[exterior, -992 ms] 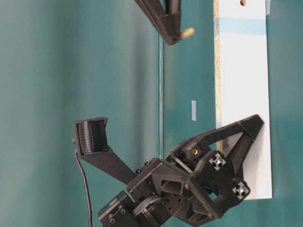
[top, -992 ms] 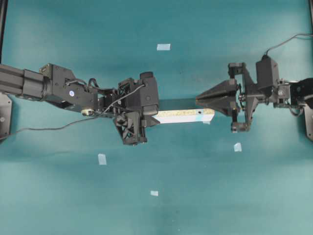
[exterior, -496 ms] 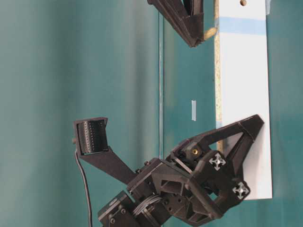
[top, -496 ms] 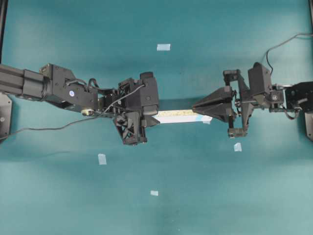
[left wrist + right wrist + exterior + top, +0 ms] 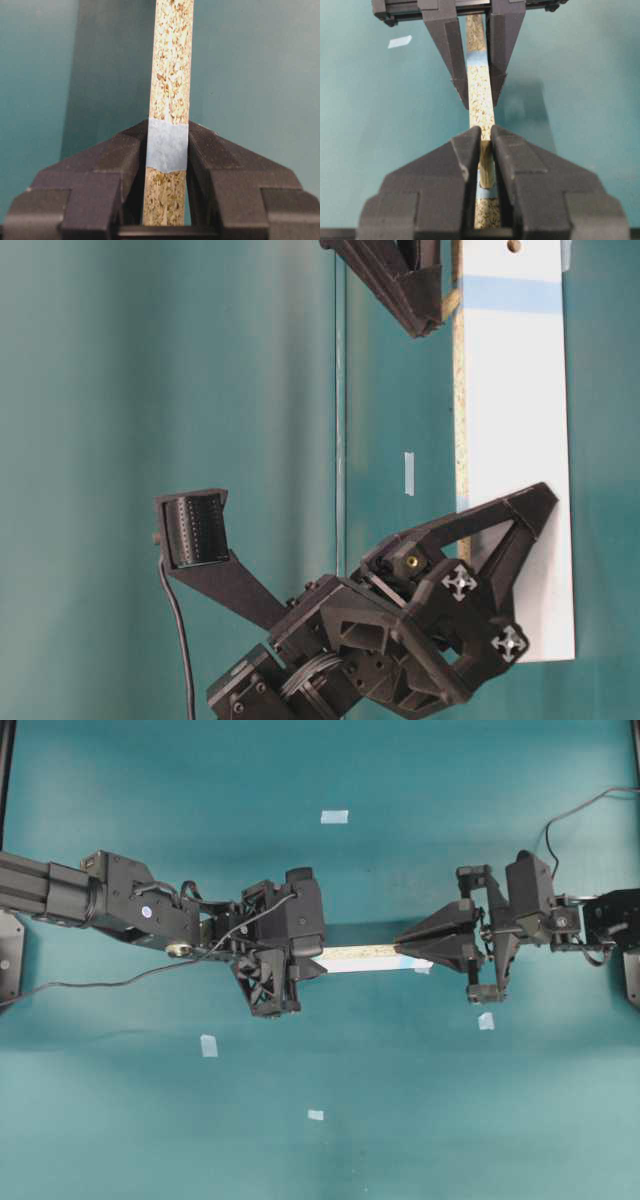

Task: Move the wooden board into place and insert the rod into its hole.

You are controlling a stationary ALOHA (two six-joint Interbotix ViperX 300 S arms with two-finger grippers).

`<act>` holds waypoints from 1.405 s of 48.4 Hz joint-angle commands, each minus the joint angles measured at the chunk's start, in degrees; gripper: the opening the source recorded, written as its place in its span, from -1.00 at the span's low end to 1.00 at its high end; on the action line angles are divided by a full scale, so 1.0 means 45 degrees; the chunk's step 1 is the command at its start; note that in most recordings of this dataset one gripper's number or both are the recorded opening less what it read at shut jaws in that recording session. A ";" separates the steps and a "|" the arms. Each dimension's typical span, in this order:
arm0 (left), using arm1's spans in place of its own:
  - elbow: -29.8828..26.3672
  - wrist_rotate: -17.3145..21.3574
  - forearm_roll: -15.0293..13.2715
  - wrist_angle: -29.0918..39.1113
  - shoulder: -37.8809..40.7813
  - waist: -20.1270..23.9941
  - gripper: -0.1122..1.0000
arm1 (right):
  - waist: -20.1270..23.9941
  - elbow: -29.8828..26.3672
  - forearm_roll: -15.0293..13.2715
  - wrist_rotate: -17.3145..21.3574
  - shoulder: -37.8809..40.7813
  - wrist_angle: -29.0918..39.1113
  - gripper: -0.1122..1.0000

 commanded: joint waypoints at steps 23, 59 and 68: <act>-0.0039 -0.0098 0.0000 0.0000 -0.0312 0.0020 -0.42 | 0.0293 0.0547 0.0469 0.0020 -0.0137 -0.0156 -0.59; -0.0039 -0.0117 0.0000 0.0000 -0.0312 0.0000 -0.42 | 0.1094 0.1113 0.1934 0.0000 -0.0137 -0.0293 -0.59; -0.0039 -0.0117 0.0000 0.0000 -0.0312 0.0020 -0.42 | 0.1270 0.0918 0.2266 0.0000 -0.0098 -0.0020 -0.59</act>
